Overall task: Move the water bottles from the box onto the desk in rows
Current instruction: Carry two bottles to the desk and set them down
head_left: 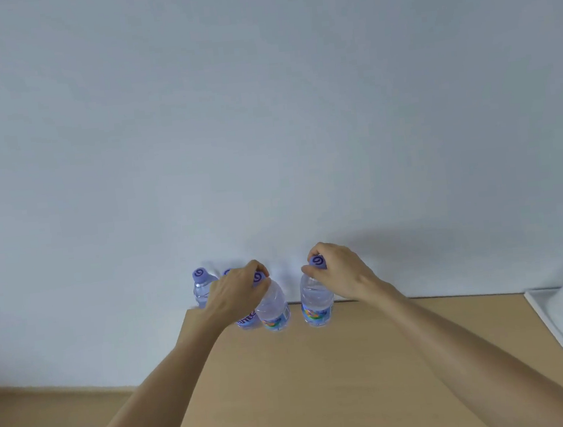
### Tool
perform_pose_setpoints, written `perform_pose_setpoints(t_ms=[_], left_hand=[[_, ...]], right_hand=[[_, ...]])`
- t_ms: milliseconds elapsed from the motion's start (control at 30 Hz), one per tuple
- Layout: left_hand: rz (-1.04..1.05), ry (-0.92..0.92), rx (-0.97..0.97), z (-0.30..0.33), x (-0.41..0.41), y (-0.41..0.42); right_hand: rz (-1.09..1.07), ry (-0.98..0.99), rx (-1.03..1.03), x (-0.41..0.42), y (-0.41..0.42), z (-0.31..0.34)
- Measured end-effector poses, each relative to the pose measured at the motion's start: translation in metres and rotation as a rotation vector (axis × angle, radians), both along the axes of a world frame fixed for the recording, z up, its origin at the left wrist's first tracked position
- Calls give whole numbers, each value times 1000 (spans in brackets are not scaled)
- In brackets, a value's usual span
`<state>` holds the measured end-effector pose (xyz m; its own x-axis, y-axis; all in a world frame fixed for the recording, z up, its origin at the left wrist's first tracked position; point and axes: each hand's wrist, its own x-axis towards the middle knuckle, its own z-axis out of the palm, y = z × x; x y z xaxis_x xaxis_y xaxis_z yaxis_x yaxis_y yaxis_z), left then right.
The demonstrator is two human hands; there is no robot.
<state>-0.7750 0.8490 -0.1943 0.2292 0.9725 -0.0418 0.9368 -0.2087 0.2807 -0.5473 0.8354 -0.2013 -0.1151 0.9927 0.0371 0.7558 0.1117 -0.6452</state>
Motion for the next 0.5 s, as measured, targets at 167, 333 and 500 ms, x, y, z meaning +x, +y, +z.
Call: perform_pose_setpoints(t_ms=[167,333,500], left_hand=[[-127,103,32,-14,-2,28],[-231,168,39,-26,-6,41],[-272,153,39,-34,-11,52]], right_hand=[[-1,-58,-14,-14,17,-11],[-17,-135,-71,-31,26,-26],[-46,-165,-93,-40,31,-36]])
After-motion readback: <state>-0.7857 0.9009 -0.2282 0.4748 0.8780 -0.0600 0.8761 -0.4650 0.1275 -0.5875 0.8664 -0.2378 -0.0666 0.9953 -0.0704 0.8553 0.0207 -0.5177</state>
